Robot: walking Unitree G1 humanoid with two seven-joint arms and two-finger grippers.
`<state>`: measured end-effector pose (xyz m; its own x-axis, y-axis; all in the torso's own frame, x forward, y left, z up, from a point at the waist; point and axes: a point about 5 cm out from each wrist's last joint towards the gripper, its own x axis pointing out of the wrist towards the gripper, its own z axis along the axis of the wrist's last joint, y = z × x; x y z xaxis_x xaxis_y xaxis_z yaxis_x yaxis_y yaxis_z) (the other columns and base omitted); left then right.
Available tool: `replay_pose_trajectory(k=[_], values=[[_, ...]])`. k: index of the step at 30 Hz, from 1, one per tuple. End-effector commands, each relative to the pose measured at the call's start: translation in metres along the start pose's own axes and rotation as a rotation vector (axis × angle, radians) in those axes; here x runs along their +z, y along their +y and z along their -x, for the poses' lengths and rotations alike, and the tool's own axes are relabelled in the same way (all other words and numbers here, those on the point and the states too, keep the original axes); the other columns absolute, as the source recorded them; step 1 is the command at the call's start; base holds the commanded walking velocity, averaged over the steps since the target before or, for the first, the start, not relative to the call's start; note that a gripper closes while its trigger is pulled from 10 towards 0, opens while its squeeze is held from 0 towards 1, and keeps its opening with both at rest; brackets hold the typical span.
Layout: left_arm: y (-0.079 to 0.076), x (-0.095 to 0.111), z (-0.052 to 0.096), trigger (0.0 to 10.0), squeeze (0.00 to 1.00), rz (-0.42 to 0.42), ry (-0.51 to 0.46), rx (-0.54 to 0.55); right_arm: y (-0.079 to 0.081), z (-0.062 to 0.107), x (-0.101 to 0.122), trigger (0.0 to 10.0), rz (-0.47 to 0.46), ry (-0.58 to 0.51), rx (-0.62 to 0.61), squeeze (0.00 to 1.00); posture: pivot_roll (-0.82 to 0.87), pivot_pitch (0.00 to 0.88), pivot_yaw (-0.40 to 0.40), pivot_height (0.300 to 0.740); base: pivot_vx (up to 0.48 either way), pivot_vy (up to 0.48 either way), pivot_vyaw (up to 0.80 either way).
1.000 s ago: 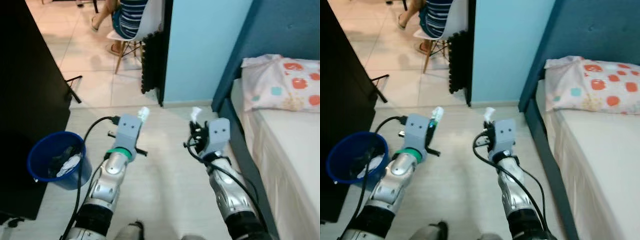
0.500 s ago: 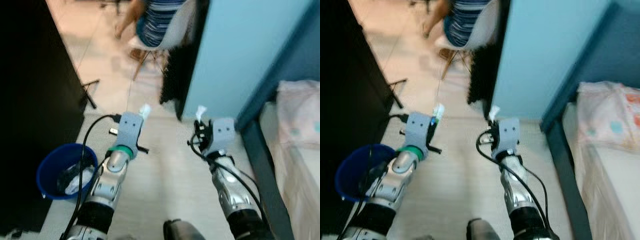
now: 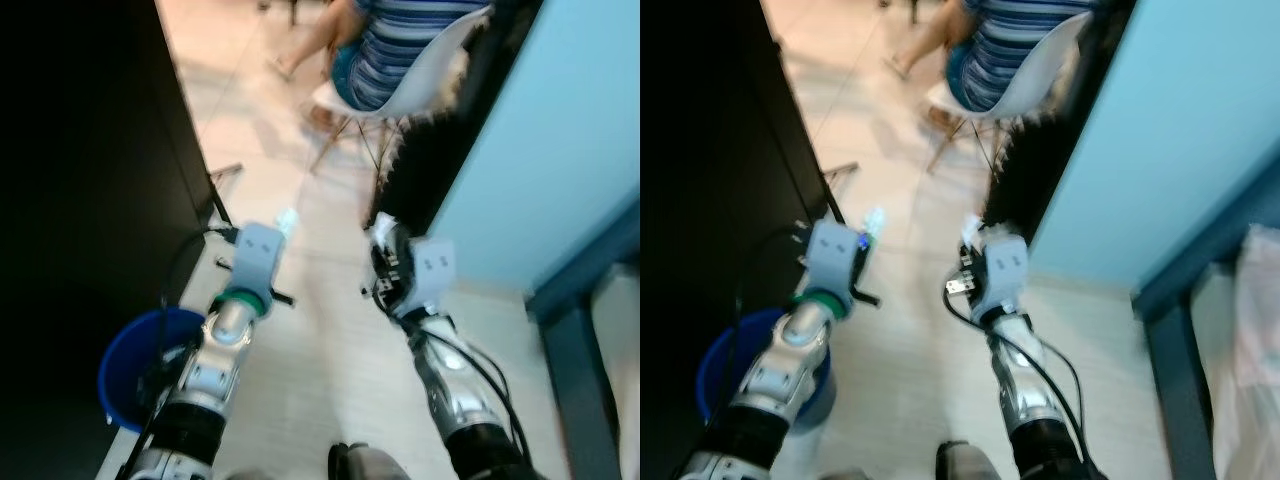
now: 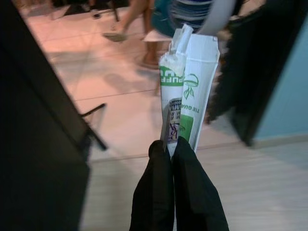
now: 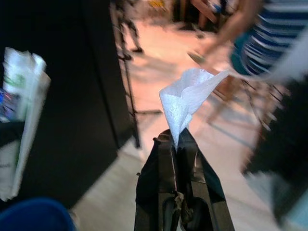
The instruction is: Clean up the room
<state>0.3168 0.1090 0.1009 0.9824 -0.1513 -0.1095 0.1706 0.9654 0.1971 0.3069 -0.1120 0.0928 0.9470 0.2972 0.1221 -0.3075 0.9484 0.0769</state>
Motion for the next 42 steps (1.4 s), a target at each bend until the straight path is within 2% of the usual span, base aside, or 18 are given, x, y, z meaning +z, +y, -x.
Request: replay_pose_trajectory(k=[1, 9, 22, 23, 24, 26, 27, 30, 33, 35, 37, 38, 39, 42], values=[[0.004, -0.009, 0.003, 10.0, 0.00, -0.007, 0.035, 0.011, 0.005, 0.003, -0.006, 10.0, -0.024, 0.024, 0.015, 0.00, -0.03, 0.025, 0.033, 0.740, 0.461, 0.000, 0.00], [0.003, -0.008, 0.003, 10.0, 0.00, 0.001, 0.032, 0.012, 0.004, 0.003, -0.006, 10.0, -0.046, 0.020, 0.003, 0.00, -0.03, 0.026, 0.037, 0.740, 0.111, 0.000, 0.68], [0.002, -0.009, 0.002, 10.0, 0.00, -0.001, 0.058, 0.032, 0.005, 0.002, -0.005, 10.0, -0.081, 0.021, 0.020, 0.00, -0.03, 0.028, 0.041, 0.740, 0.000, 0.000, 0.00], [0.005, -0.014, 0.002, 10.0, 0.00, -0.013, 0.099, 0.057, 0.006, 0.002, -0.005, 10.0, -0.081, 0.021, 0.024, 0.00, -0.03, 0.029, 0.040, 0.740, 0.000, 0.000, 0.00], [0.014, -0.027, 0.002, 10.0, 0.00, -0.036, 0.192, 0.128, 0.006, 0.002, -0.005, 10.0, -0.076, 0.020, 0.033, 0.00, -0.03, 0.032, 0.038, 0.740, 0.000, 0.000, 0.00], [0.029, -0.047, 0.004, 10.0, 0.00, -0.047, 0.317, 0.229, 0.008, 0.001, -0.004, 10.0, -0.065, 0.018, 0.055, 0.00, -0.02, 0.032, 0.037, 0.740, 0.000, 0.000, 0.00], [0.029, -0.047, 0.004, 10.0, 0.00, -0.047, 0.317, 0.229, 0.008, 0.001, -0.004, 10.0, -0.065, 0.018, 0.055, 0.00, -0.02, 0.032, 0.037, 0.740, 0.000, 0.000, 0.00], [0.047, -0.071, 0.008, 10.0, 0.00, -0.049, 0.453, 0.318, 0.009, 0.000, 0.000, 10.0, -0.040, 0.011, 0.084, 0.00, -0.02, 0.039, 0.027, 0.740, 0.000, 0.000, 0.00], [0.059, -0.085, 0.011, 10.0, 0.00, -0.132, 0.525, 0.348, 0.006, -0.003, 0.004, 10.0, -0.031, 0.001, 0.083, 0.00, -0.01, 0.052, 0.018, 0.740, 0.000, 0.000, 0.00], [0.059, -0.085, 0.011, 10.0, 0.00, -0.132, 0.525, 0.348, 0.006, -0.003, 0.004, 10.0, -0.031, 0.001, 0.083, 0.00, -0.01, 0.052, 0.018, 0.740, 0.000, 0.000, 0.00], [0.062, -0.090, 0.011, 10.0, 0.00, -0.166, 0.552, 0.342, 0.005, -0.003, 0.006, 10.0, -0.030, -0.003, 0.082, 0.00, -0.02, 0.064, 0.014, 0.740, 0.000, 0.000, 0.00], [0.065, -0.093, 0.011, 10.0, 0.00, -0.232, 0.560, 0.326, 0.005, -0.002, 0.007, 10.0, -0.027, -0.004, 0.084, 0.00, -0.02, 0.075, 0.013, 0.740, 0.000, 0.000, 0.00], [0.065, -0.093, 0.011, 10.0, 0.00, -0.232, 0.560, 0.326, 0.005, -0.002, 0.007, 10.0, -0.027, -0.004, 0.084, 0.00, -0.02, 0.075, 0.013, 0.740, 0.000, 0.000, 0.00], [0.077, -0.096, 0.011, 10.0, 0.00, -0.430, 0.551, 0.283, 0.006, 0.001, 0.008, 10.0, -0.029, -0.007, 0.089, 0.00, -0.03, 0.099, 0.012, 0.740, 0.000, 0.000, 0.00]])
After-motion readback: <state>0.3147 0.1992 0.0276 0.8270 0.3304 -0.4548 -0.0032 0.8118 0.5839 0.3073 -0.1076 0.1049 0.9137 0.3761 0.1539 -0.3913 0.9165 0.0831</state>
